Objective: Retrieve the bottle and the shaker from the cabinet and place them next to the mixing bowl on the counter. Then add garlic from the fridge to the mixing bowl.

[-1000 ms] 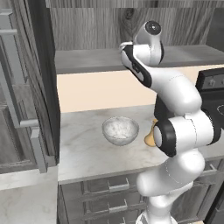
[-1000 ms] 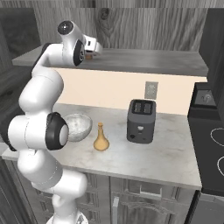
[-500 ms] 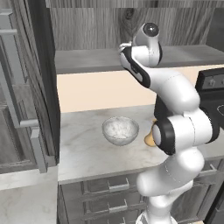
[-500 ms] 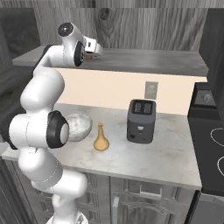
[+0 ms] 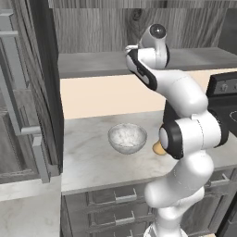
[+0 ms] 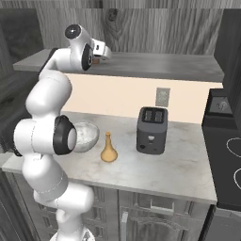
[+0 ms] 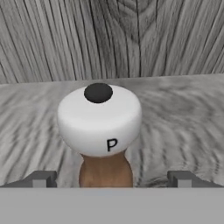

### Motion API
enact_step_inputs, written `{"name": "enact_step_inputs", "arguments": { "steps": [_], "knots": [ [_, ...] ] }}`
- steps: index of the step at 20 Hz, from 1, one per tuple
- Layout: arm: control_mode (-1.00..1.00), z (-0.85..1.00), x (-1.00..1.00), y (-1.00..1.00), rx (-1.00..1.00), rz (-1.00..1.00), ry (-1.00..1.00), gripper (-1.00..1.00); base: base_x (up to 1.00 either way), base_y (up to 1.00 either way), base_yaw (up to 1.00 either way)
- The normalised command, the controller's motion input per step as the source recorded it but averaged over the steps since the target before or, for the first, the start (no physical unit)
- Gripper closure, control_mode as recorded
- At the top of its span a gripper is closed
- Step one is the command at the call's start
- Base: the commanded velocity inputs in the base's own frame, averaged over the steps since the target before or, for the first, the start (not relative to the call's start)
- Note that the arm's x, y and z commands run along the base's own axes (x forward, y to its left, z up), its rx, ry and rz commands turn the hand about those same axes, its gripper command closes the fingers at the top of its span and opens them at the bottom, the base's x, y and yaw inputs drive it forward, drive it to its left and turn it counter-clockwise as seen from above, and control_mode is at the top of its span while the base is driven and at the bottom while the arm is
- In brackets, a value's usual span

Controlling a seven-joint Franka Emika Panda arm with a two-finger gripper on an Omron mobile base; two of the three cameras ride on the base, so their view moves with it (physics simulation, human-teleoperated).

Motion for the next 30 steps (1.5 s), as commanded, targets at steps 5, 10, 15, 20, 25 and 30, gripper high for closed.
{"name": "enact_step_inputs", "arguments": {
  "steps": [5, 10, 15, 20, 25, 30],
  "knots": [
    [-1.00, 0.00, 0.08, 0.00, 0.00, 0.00, 0.00, -1.00, 0.00, 0.00, 0.00],
    [-1.00, 0.00, 0.01, 0.00, 0.00, 0.00, 0.00, -1.00, 0.00, 0.00, 0.00],
    [-1.00, 0.00, 0.00, 0.00, 0.00, 0.00, 0.00, 1.00, 0.00, 0.00, 0.00],
    [-1.00, 0.00, 0.00, 0.00, 0.00, 0.00, 0.00, 1.00, 0.00, 0.00, 0.00],
    [-1.00, -0.01, -0.10, 0.00, 0.00, 0.00, 0.00, 1.00, 0.00, 0.00, 0.00],
    [-1.00, -0.23, -0.83, 0.00, 0.00, 0.02, 0.00, 1.00, 0.00, 0.00, 0.00]
  ]
}}
